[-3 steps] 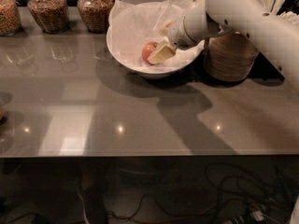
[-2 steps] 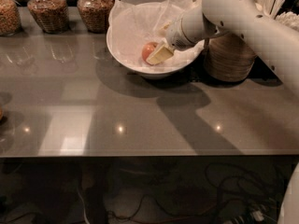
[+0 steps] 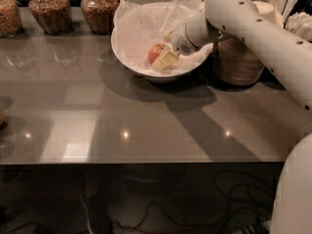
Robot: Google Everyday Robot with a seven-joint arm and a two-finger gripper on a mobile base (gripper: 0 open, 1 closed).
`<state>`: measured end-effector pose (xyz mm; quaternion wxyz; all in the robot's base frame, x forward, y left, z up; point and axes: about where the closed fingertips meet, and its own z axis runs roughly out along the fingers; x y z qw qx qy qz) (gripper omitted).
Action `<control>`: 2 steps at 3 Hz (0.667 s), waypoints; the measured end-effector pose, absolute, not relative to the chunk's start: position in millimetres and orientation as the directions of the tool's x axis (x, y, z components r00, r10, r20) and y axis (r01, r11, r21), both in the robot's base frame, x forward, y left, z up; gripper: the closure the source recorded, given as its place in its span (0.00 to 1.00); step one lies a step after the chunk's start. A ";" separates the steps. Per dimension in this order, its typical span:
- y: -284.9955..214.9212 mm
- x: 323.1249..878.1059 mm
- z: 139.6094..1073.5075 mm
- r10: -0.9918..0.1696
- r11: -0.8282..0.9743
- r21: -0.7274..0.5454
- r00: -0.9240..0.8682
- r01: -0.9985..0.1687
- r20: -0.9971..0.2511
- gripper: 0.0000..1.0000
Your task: Pick apple from white bowl
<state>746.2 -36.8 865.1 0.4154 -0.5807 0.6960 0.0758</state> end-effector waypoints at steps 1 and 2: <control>-37.1 750.3 855.5 -0.747 0.318 -0.363 0.004 -0.876 -0.664 0.38; -37.1 750.2 855.7 -0.747 0.318 -0.363 0.004 -0.876 -0.664 0.57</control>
Offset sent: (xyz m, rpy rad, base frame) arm 0.0055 -0.0057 -0.0137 -0.0056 0.0234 -0.0150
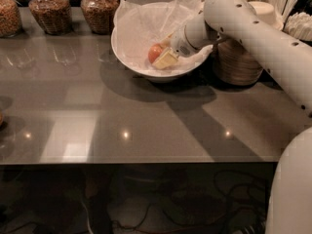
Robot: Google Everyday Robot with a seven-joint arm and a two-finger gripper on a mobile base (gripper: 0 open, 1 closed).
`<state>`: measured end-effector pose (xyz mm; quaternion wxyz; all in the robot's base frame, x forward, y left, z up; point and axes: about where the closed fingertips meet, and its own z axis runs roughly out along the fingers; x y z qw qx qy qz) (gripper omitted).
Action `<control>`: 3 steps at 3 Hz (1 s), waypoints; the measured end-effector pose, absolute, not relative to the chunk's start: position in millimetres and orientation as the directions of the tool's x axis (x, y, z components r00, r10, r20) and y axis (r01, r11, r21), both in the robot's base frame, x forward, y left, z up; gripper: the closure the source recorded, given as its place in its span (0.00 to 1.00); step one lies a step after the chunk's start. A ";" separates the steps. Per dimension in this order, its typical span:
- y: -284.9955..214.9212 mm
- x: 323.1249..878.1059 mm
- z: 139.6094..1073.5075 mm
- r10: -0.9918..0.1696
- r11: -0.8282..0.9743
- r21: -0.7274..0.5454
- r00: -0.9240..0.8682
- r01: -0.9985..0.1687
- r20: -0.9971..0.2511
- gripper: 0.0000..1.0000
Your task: Pick apple from white bowl
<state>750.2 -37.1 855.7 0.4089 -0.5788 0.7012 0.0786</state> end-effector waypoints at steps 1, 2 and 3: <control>-37.2 748.6 864.4 -0.743 0.319 -0.380 0.020 -0.868 -0.669 0.80; -38.9 742.3 887.1 -0.726 0.325 -0.410 0.053 -0.852 -0.685 1.00; -46.6 724.3 916.4 -0.706 0.331 -0.438 0.090 -0.836 -0.703 1.00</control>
Offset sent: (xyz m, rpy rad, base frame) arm -0.0162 -0.0097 0.0647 0.0610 -0.1282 0.0019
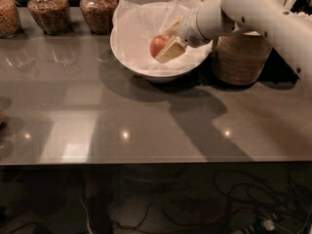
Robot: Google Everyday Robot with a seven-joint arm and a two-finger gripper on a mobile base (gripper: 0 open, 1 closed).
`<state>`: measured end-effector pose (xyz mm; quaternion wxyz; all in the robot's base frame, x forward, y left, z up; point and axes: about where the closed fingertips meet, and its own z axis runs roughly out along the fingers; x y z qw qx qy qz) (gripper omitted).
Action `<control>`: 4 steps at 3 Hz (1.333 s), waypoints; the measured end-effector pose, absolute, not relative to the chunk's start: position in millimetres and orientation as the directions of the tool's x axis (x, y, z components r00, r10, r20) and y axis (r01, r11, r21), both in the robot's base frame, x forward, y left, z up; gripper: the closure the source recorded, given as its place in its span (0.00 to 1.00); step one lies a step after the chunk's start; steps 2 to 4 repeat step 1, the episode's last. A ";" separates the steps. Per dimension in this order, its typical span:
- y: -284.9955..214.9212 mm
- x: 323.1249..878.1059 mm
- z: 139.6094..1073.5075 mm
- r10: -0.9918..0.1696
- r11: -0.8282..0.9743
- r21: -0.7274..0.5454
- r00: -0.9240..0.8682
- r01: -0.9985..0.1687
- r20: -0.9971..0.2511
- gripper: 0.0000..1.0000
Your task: Pick apple from white bowl
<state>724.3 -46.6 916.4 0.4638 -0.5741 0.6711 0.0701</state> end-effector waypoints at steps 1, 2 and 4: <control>-62.8 682.7 934.7 -0.691 0.326 -0.419 0.089 -0.847 -0.717 1.00; -62.8 682.7 934.7 -0.691 0.326 -0.419 0.089 -0.847 -0.717 1.00; -62.8 682.7 934.7 -0.691 0.326 -0.419 0.089 -0.847 -0.717 1.00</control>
Offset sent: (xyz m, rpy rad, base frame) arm 0.0000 0.0000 0.0000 0.0000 0.0000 0.0000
